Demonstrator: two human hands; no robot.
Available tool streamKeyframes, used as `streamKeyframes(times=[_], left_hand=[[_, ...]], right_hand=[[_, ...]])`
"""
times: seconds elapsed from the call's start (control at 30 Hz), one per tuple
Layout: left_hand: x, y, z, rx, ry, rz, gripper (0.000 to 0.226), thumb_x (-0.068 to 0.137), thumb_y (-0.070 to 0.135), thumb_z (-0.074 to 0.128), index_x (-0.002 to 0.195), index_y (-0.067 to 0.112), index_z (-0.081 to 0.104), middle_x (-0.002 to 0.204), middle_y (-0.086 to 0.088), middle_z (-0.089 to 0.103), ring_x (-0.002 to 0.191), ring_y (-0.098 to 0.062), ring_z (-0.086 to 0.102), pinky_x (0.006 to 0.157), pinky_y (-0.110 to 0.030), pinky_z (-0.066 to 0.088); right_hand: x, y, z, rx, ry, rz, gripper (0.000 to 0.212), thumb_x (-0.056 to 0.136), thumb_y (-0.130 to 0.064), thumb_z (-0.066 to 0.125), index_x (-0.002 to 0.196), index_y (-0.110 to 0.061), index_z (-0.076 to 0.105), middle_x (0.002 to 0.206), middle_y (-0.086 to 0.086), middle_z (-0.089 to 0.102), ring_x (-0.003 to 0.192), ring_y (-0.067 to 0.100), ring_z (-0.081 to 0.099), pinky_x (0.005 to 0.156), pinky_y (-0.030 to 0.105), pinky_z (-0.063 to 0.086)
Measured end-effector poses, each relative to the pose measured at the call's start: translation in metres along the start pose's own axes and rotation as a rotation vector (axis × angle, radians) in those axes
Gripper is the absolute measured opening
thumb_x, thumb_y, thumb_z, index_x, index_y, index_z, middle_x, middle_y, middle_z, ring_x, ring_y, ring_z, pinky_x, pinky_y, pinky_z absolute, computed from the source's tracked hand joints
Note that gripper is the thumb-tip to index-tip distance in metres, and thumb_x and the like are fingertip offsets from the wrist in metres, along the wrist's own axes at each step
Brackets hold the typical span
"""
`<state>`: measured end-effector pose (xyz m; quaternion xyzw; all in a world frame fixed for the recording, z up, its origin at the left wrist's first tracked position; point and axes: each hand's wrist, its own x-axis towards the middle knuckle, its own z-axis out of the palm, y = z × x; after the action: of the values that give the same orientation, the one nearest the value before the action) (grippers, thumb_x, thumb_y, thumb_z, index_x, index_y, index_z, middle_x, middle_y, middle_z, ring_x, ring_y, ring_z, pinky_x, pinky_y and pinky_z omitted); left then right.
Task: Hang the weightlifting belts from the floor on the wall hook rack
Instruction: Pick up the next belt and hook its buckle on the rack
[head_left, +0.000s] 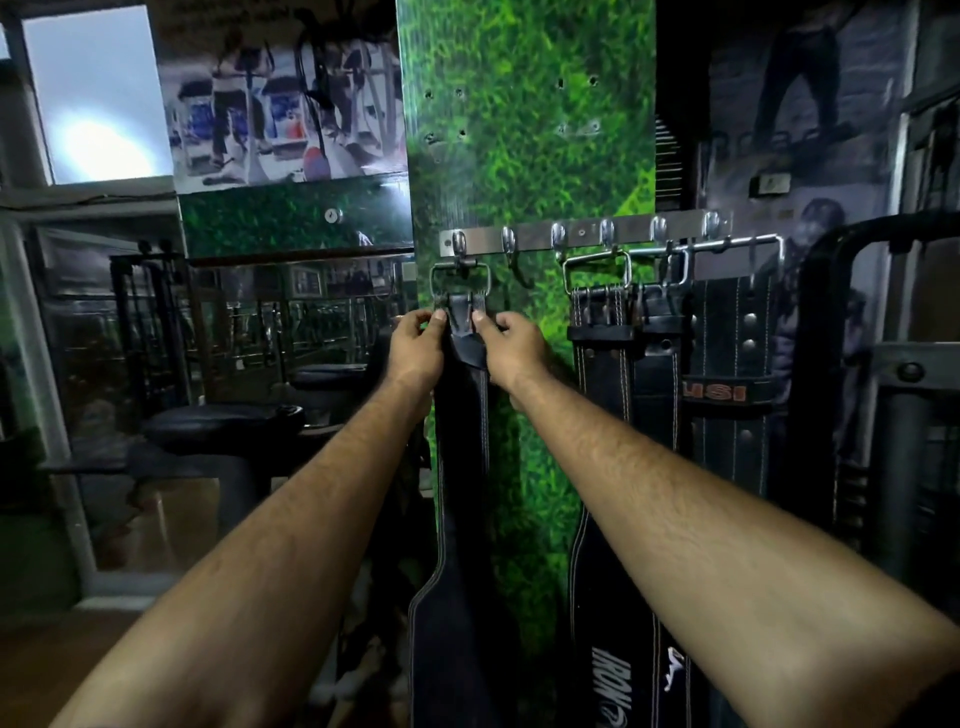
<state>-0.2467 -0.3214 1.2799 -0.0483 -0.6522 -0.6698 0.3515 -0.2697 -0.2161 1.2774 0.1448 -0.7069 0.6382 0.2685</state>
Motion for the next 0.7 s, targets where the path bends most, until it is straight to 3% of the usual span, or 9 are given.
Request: streamKeyframes(times=[0.13,0.2,0.27,0.4,0.47,0.53,0.7], left_hand=[[-0.008,-0.002,-0.003,-0.010,0.019,0.023,0.025,0.101,0.028,0.053,0.113,0.009,0.063,0.099,-0.007,0.067,0.089,-0.017,0.061,0.081,-0.031,0.052],[-0.012,-0.002,-0.005,-0.041,-0.003,-0.003,0.033,0.100,0.031,0.053,0.119,0.006,0.062,0.110,-0.012,0.070,0.100,-0.023,0.066,0.092,-0.036,0.053],[-0.017,-0.017,-0.008,-0.064,-0.034,-0.023,0.039,0.093,0.039,0.054,0.112,0.008,0.066,0.112,-0.015,0.071,0.106,-0.030,0.067,0.099,-0.043,0.051],[-0.049,-0.057,-0.016,-0.006,-0.092,-0.019,0.020,0.094,0.026,0.054,0.095,0.011,0.067,0.095,-0.011,0.070,0.090,-0.025,0.065,0.091,-0.045,0.053],[-0.060,-0.071,-0.019,0.019,-0.099,0.001,0.014,0.094,0.024,0.056,0.089,0.016,0.067,0.087,-0.006,0.070,0.085,-0.022,0.064,0.085,-0.042,0.054],[-0.068,-0.085,-0.023,0.008,-0.122,-0.027,0.012,0.097,0.017,0.057,0.095,0.012,0.067,0.091,-0.007,0.071,0.085,-0.020,0.065,0.083,-0.038,0.054],[-0.106,-0.139,-0.041,0.069,-0.191,-0.122,0.023,0.095,0.010,0.062,0.105,-0.011,0.061,0.095,-0.014,0.067,0.087,-0.021,0.062,0.079,-0.033,0.052]], right_hand=[[-0.006,0.007,0.002,0.036,-0.018,0.058,0.054,0.080,-0.064,0.057,0.068,-0.012,0.061,0.059,0.003,0.059,0.061,0.023,0.055,0.065,0.056,0.058],[-0.015,0.005,0.001,0.030,-0.021,0.081,0.053,0.084,-0.064,0.053,0.072,-0.014,0.066,0.067,0.004,0.066,0.065,0.027,0.061,0.068,0.049,0.058],[-0.030,0.019,0.000,0.002,-0.044,0.073,0.049,0.095,-0.055,0.050,0.082,-0.011,0.067,0.078,0.008,0.070,0.071,0.028,0.062,0.067,0.038,0.051],[-0.067,0.070,0.004,-0.099,-0.161,0.023,0.029,0.096,-0.033,0.060,0.082,-0.008,0.059,0.078,0.013,0.065,0.072,0.030,0.060,0.067,0.043,0.049],[-0.081,0.088,0.001,-0.149,-0.161,0.007,0.035,0.095,-0.031,0.063,0.070,-0.009,0.054,0.063,0.009,0.056,0.058,0.024,0.052,0.055,0.037,0.039],[-0.096,0.103,-0.006,-0.176,-0.176,0.003,0.044,0.095,-0.030,0.065,0.058,-0.017,0.044,0.053,-0.004,0.046,0.048,0.013,0.041,0.049,0.031,0.029],[-0.140,0.176,-0.018,-0.236,-0.321,0.118,0.052,0.088,-0.033,0.074,0.053,-0.020,0.037,0.049,-0.008,0.037,0.046,0.012,0.032,0.050,0.028,0.025]])
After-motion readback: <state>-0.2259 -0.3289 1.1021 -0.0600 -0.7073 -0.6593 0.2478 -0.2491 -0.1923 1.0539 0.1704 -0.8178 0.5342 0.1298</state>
